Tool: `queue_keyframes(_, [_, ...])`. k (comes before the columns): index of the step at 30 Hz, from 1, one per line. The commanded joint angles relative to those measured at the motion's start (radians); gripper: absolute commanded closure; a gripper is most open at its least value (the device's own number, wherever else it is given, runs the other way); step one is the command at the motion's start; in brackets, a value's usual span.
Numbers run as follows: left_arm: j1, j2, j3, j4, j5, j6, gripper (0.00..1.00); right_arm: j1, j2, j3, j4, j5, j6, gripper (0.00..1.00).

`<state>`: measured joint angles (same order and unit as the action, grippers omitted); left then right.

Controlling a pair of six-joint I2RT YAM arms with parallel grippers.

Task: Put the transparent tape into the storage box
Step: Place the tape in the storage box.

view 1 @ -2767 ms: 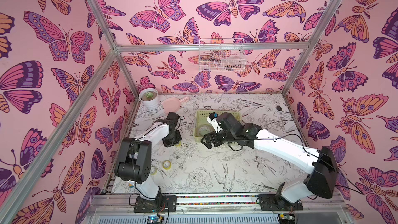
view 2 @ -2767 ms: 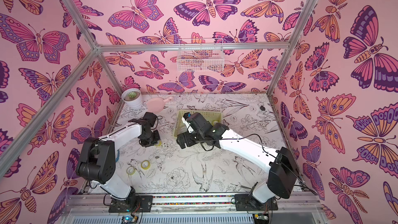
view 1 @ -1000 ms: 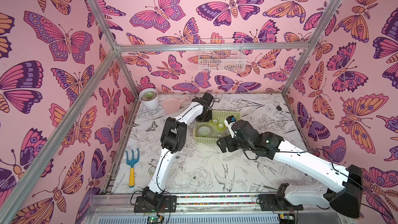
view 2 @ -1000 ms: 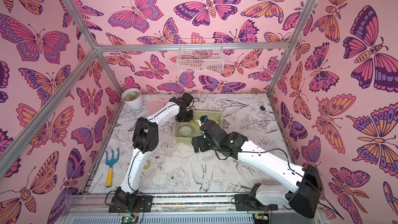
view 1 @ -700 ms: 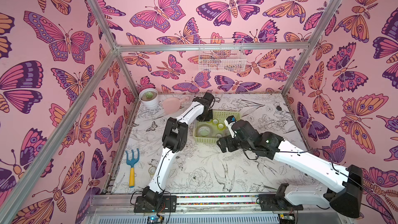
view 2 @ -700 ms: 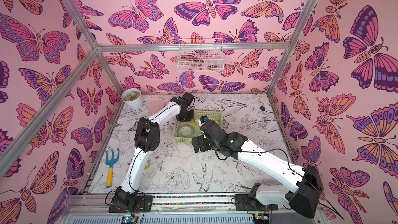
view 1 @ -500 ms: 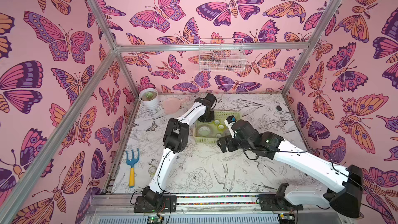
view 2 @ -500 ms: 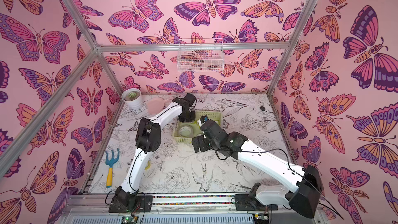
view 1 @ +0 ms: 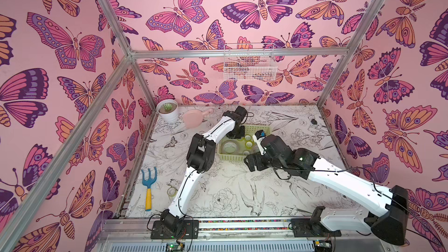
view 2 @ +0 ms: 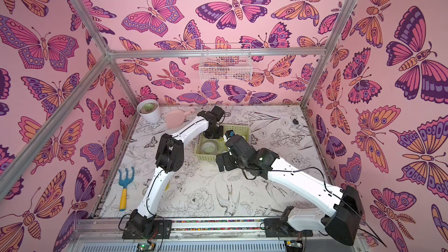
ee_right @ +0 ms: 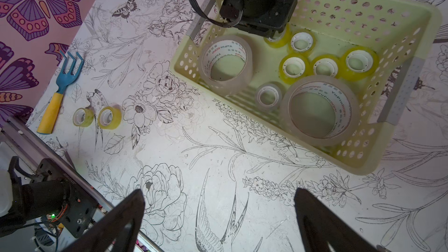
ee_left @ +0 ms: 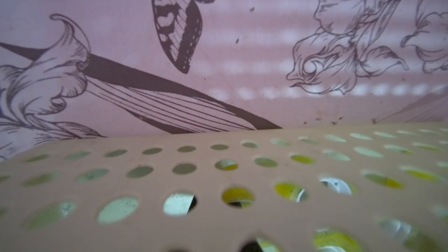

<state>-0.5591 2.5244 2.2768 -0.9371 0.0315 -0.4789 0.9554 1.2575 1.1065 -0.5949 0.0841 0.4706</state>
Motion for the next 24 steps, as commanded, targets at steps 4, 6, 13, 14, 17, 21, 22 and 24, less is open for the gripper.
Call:
queue_keyframes(4, [-0.013,0.047,0.007,-0.03,0.016,-0.015,0.86,-0.007,-0.017,-0.019,-0.014,0.004,0.002,0.01])
queue_keyframes(6, [-0.014,0.046,0.007,-0.029,0.014,-0.017,0.85,-0.006,-0.018,-0.02,-0.014,0.003,0.005,0.01])
queue_keyframes(13, [-0.013,0.001,-0.002,-0.036,0.011,-0.017,0.65,-0.007,-0.021,-0.027,-0.01,0.003,0.004,0.01])
queue_keyframes(14, [-0.013,-0.006,-0.005,-0.036,0.01,-0.018,0.64,-0.006,-0.021,-0.027,-0.01,0.003,0.005,0.01])
queue_keyframes(17, [-0.013,-0.041,-0.009,-0.039,0.01,-0.021,0.59,-0.006,-0.021,-0.027,-0.01,0.005,0.003,0.01])
queue_keyframes(21, [-0.013,-0.103,-0.025,-0.045,-0.006,-0.023,0.51,-0.006,-0.024,-0.025,-0.008,0.009,0.0,0.01])
queue_keyframes(22, [-0.012,-0.123,-0.034,-0.046,-0.012,-0.023,0.5,-0.006,-0.023,-0.023,-0.008,0.009,0.0,0.01])
queue_keyframes(24, [-0.01,-0.161,-0.054,-0.047,-0.021,-0.023,0.47,-0.006,-0.024,-0.022,-0.008,0.009,-0.002,0.01])
